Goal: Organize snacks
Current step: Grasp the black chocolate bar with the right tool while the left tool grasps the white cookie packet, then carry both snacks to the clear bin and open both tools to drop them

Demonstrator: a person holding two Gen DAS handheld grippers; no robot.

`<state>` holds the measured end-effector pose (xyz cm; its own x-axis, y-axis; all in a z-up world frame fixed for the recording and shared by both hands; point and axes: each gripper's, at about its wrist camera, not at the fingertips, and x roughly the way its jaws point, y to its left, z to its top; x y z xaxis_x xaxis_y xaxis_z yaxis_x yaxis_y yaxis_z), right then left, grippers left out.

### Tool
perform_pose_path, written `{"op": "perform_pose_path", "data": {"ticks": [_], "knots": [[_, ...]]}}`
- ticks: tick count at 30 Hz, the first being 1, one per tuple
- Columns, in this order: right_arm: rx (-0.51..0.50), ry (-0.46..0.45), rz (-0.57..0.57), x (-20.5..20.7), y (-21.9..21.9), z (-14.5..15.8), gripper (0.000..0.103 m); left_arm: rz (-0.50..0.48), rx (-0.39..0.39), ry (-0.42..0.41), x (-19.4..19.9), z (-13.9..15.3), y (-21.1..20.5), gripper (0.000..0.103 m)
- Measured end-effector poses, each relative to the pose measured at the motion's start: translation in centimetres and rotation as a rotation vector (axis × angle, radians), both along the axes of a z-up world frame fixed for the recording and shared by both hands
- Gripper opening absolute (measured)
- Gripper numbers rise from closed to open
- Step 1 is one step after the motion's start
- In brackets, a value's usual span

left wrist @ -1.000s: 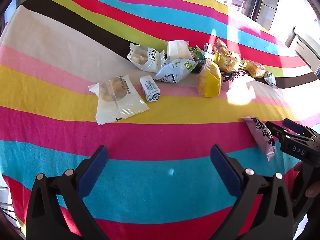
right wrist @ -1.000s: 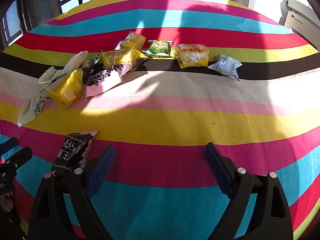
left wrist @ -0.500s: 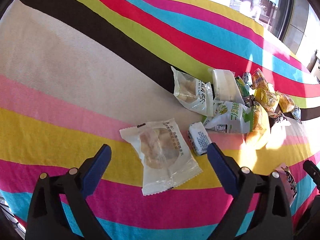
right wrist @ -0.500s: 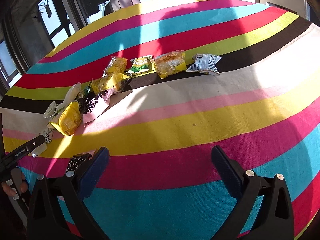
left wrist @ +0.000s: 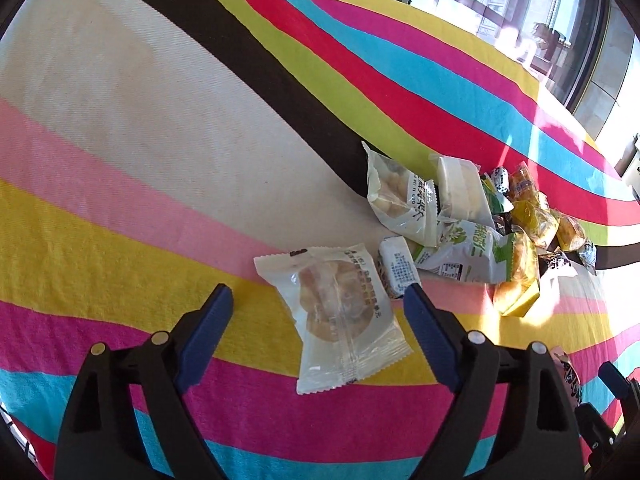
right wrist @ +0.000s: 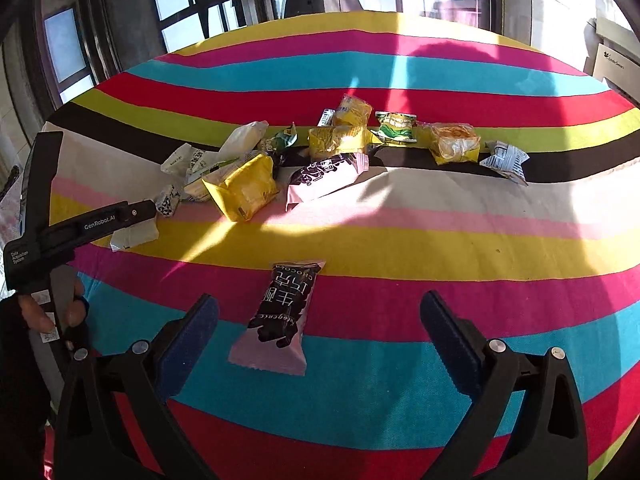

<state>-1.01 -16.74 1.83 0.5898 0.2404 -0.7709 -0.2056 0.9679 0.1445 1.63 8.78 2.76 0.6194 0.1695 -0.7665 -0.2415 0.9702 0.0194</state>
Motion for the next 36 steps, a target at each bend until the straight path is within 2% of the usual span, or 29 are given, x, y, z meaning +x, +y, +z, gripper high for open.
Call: {"op": "perform_pose_path", "data": {"ticks": [1,3,4,5,7,10,14,15,16,18,20,23,25,29,33,36], "knots": [[-0.037,0.02,0.013,0.3,1.0,-0.4,0.09,-0.001,0.001,-0.002,0.0,0.1,0.1,0.087],[-0.099,0.031,0.022,0.7,2.4,-1.1,0.07,-0.005,0.005,-0.008,0.1,0.3,0.3,0.087],[-0.113,0.042,0.019,0.8,2.6,-1.4,0.041,-0.005,-0.003,-0.015,0.3,0.4,0.6,0.087],[-0.075,0.034,0.026,0.7,2.5,-1.3,0.027,-0.005,-0.005,-0.016,0.2,0.4,0.6,0.087],[-0.095,0.017,0.006,0.3,2.5,-1.4,0.022,-0.009,0.005,-0.015,0.6,0.8,1.0,0.087],[-0.077,-0.028,-0.009,-1.0,2.0,-1.3,0.021,-0.006,0.05,0.012,1.1,0.4,0.3,0.087],[0.039,-0.016,-0.065,-1.2,-0.4,-1.2,0.021,-0.001,0.166,0.071,1.9,-0.1,-1.1,0.086],[0.057,-0.004,-0.081,-1.0,-0.9,-1.3,0.021,-0.005,0.176,0.07,2.0,0.0,-1.2,0.083],[0.071,0.005,-0.096,-0.9,-1.2,-1.4,0.021,-0.022,0.162,0.065,1.9,0.2,-1.2,0.078],[0.078,0.011,-0.098,-1.0,-1.2,-1.5,0.021,-0.011,0.164,0.04,1.5,0.9,-1.1,0.049],[0.061,0.004,-0.095,-1.3,-0.8,-1.3,0.021,-0.012,0.103,0.022,1.1,1.4,-0.3,0.048],[0.065,0.008,-0.096,-1.2,-0.9,-1.4,0.021,0.003,-0.073,-0.034,-0.7,1.5,2.1,0.048],[0.078,0.013,-0.107,-1.2,-1.1,-1.6,0.021,0.003,-0.156,-0.054,-1.9,1.2,3.2,0.048],[0.083,0.022,-0.106,-1.1,-1.1,-1.7,0.021,-0.007,-0.2,-0.066,-5.0,0.2,2.1,0.048],[0.146,0.019,-0.099,-1.2,-1.7,-1.7,0.021,-0.069,-0.171,-0.092,-8.1,0.8,0.0,0.048],[0.195,-0.027,-0.084,-2.0,-2.1,-0.9,0.021,-0.127,-0.152,-0.11,-9.9,1.6,-1.7,0.048]]}}
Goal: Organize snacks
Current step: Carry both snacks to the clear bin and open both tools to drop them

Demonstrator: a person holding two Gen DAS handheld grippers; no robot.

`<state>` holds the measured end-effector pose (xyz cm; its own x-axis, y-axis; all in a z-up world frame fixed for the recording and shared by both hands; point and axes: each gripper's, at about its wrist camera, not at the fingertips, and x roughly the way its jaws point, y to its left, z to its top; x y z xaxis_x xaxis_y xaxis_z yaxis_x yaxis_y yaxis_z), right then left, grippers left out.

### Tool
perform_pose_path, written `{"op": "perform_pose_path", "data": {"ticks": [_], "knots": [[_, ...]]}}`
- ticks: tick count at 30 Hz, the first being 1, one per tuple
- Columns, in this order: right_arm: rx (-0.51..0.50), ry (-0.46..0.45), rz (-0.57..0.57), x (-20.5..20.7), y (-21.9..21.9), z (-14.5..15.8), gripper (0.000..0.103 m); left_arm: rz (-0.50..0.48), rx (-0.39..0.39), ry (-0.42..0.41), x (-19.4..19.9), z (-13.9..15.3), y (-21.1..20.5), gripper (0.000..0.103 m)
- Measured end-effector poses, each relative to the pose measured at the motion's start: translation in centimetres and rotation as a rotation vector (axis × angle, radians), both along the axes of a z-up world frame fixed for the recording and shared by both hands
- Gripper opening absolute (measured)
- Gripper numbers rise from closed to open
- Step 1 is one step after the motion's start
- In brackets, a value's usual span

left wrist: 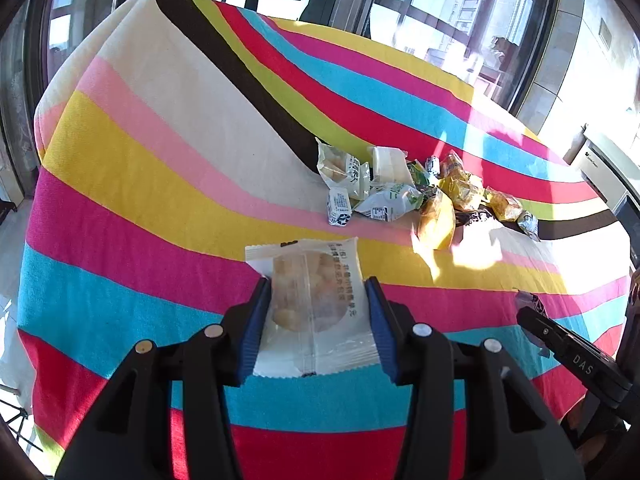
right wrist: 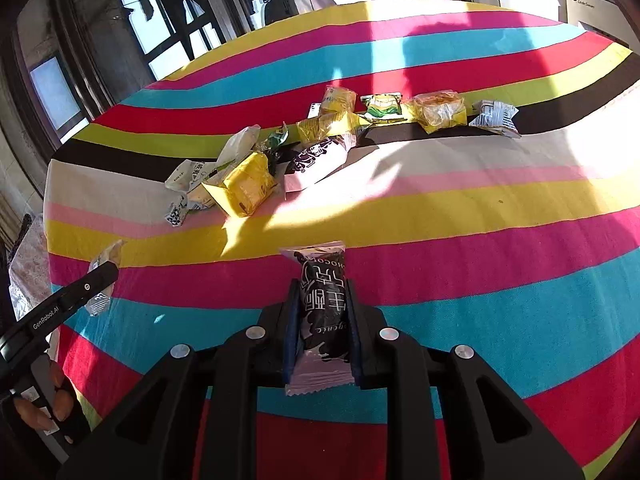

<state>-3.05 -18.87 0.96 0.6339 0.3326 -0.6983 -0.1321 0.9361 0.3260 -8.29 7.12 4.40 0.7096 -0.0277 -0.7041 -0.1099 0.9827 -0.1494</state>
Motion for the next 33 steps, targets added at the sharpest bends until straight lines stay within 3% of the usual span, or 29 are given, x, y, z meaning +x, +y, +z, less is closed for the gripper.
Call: {"op": "perform_pose_path", "data": {"ticks": [9,18,33], "knots": [[-0.012,-0.021,0.044,-5.7,0.1,1.7,0.021,-0.124,0.026,0.03,-3.1,-0.3,-4.0,0.048],[0.01,0.007,-0.002,-11.3,-3.6,1.6,0.021,-0.263,0.027,0.061,-4.3,-1.5,-8.7,0.048],[-0.065,-0.01,-0.006,-18.0,-8.2,2.5,0.021,-0.444,0.052,0.055,-6.3,-1.2,-15.3,0.048]]}}
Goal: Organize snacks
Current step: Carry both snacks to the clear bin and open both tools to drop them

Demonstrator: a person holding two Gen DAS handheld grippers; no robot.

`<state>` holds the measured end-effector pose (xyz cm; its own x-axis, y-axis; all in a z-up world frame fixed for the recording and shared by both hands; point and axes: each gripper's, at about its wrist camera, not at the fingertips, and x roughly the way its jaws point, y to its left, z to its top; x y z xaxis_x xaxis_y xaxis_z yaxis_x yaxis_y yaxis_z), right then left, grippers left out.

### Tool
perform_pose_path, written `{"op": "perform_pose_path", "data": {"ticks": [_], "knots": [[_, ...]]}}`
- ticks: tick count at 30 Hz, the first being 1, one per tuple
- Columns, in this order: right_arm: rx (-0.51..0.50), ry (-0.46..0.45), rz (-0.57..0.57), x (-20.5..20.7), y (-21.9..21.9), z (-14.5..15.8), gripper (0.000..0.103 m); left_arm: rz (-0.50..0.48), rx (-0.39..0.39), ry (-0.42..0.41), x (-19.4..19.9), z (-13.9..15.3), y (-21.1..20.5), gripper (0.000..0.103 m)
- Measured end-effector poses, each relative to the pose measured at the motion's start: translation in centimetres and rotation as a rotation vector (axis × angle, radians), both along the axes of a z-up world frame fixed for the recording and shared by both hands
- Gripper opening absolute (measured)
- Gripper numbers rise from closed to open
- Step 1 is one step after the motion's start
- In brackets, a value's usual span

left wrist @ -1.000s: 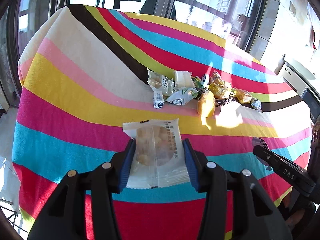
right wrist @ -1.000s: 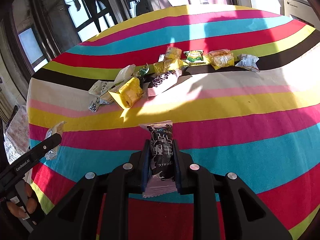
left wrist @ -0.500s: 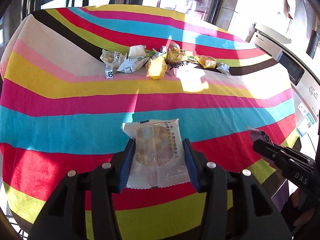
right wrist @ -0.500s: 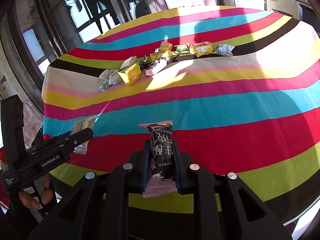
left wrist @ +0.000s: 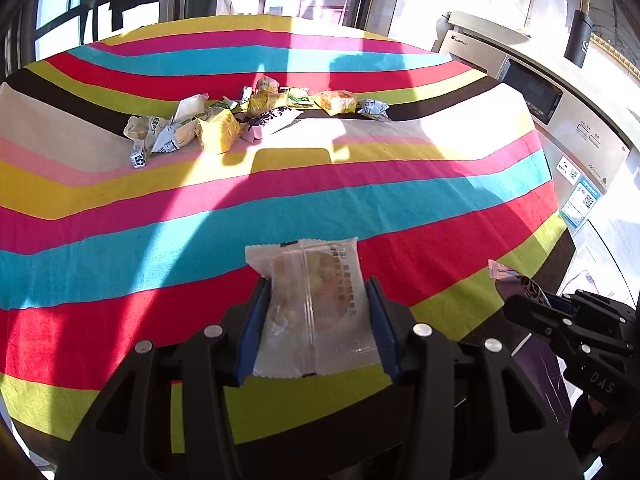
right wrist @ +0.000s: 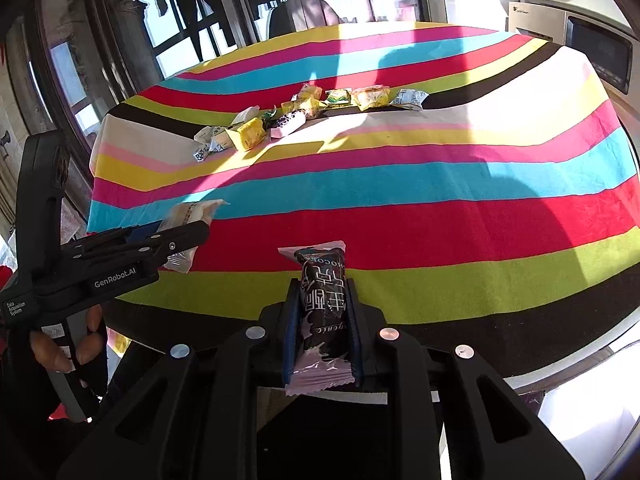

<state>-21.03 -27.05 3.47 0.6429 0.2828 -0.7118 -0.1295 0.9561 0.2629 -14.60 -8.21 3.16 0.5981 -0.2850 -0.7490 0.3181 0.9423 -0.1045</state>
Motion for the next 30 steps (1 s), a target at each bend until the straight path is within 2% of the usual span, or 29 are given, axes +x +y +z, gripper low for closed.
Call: {"op": "perform_pose_path", "data": {"ticks": [11,16,24,28,30], "knots": [[-0.019,-0.034,-0.126,-6.1,-5.4,1.2,0.021,-0.244,0.052,-0.068,-3.6,0.8,-8.9,0.048],[-0.001,-0.067,-0.258,-8.6,-8.9,1.7,0.021,-0.363,0.051,-0.069,-5.4,0.8,-12.9,0.048],[-0.006,-0.069,-0.457,-11.9,-14.6,1.2,0.022,-0.524,0.07,-0.089,-8.0,1.3,-18.5,0.048],[-0.092,-0.04,-0.595,-13.9,-17.7,0.7,0.022,-0.62,0.027,-0.053,-9.1,1.9,-21.8,0.048],[-0.087,-0.013,-0.664,-15.1,-19.7,0.2,0.022,-0.682,-0.009,-0.029,-10.0,2.2,-23.7,0.048]]}}
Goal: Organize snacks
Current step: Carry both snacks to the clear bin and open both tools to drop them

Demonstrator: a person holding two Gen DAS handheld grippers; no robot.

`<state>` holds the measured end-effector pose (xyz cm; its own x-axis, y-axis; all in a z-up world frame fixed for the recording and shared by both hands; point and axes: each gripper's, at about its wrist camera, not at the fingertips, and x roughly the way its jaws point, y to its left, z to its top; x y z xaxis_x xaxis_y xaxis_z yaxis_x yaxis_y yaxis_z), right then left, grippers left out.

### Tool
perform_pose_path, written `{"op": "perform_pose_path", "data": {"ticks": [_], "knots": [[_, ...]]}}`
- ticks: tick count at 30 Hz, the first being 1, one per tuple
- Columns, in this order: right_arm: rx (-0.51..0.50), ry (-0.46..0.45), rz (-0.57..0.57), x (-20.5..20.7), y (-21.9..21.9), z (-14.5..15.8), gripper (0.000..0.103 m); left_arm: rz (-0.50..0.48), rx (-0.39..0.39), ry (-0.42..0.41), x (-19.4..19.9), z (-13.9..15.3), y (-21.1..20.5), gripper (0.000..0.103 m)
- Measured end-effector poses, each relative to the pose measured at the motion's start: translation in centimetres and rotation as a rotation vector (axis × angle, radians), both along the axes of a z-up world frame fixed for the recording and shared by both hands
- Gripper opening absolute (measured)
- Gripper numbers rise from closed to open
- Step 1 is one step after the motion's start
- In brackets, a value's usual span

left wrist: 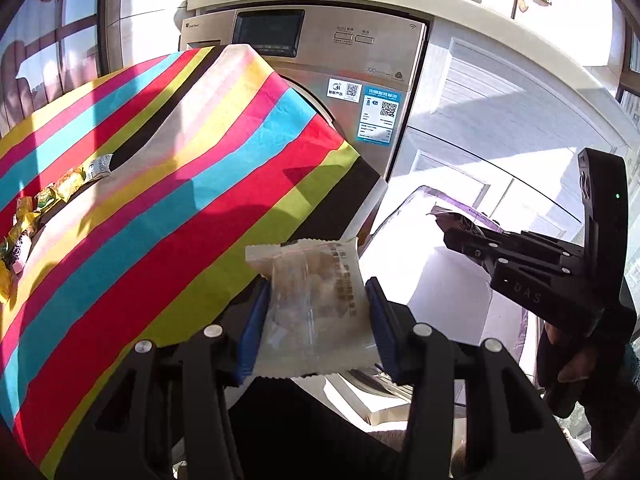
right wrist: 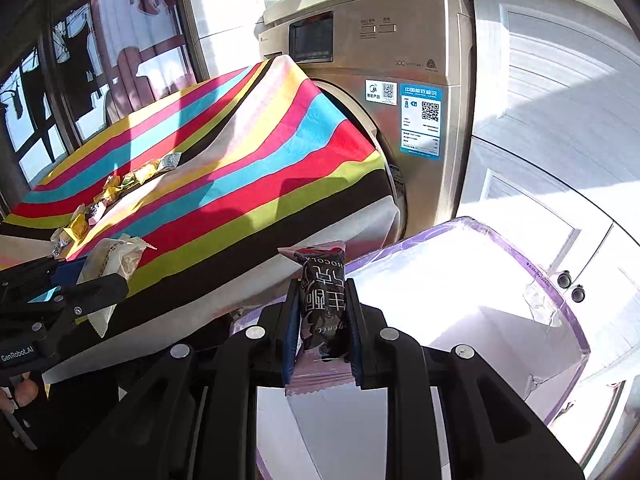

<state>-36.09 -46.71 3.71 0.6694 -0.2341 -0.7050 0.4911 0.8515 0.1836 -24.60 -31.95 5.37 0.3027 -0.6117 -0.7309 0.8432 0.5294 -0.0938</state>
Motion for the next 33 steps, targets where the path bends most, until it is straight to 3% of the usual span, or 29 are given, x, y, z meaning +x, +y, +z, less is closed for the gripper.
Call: {"op": "perform_pose_path", "data": {"ticks": [6,9,10,11,12,13,16,22,25,28,30,32,33], "knots": [[-0.019,0.041,-0.116,-2.9,-2.9,-0.4,0.022,-0.151,-0.029,0.068,-2.7,-0.4,-4.7,0.049],[-0.011,0.083,-0.18,-3.5,-3.8,-1.2,0.027,-0.271,-0.038,0.168,-3.6,-2.1,-6.3,0.055],[-0.008,0.112,-0.212,-3.5,-4.1,-1.7,0.037,-0.284,-0.041,0.2,-3.7,-2.7,-6.4,0.064],[-0.005,0.14,-0.233,-3.4,-4.4,-2.1,0.061,-0.278,-0.052,0.218,-3.6,-3.0,-6.1,0.08],[-0.001,0.152,-0.249,-3.4,-4.5,-2.3,0.072,-0.259,-0.074,0.223,-3.3,-3.2,-5.4,0.089],[0.004,0.137,-0.256,-3.5,-4.4,-2.3,0.074,-0.234,-0.092,0.217,-2.7,-3.3,-4.6,0.091],[-0.006,0.132,-0.201,-2.6,-3.2,-2.2,0.074,-0.124,-0.1,0.162,0.5,-3.4,-1.1,0.096],[-0.083,0.233,-0.018,2.7,-0.1,-4.9,0.077,0.335,-0.034,-0.021,9.8,-3.4,11.9,0.098],[-0.197,0.364,0.006,6.7,-1.3,-8.6,0.077,0.529,-0.026,-0.018,13.8,-3.0,19.2,0.099],[-0.236,0.504,0.056,10.1,-2.6,-12.9,0.076,0.682,-0.085,0.008,15.7,-2.1,25.7,0.099],[-0.209,0.463,0.184,11.4,-0.9,-14.0,0.072,0.77,-0.128,0.013,16.0,-1.5,29.5,0.099],[-0.253,0.459,0.265,12.2,1.6,-14.2,0.071,0.829,-0.155,0.015,16.0,-1.3,32.0,0.1],[-0.212,0.42,0.328,12.4,2.8,-13.9,0.068,0.848,-0.165,0.015,16.0,-1.4,33.1,0.1]]}}
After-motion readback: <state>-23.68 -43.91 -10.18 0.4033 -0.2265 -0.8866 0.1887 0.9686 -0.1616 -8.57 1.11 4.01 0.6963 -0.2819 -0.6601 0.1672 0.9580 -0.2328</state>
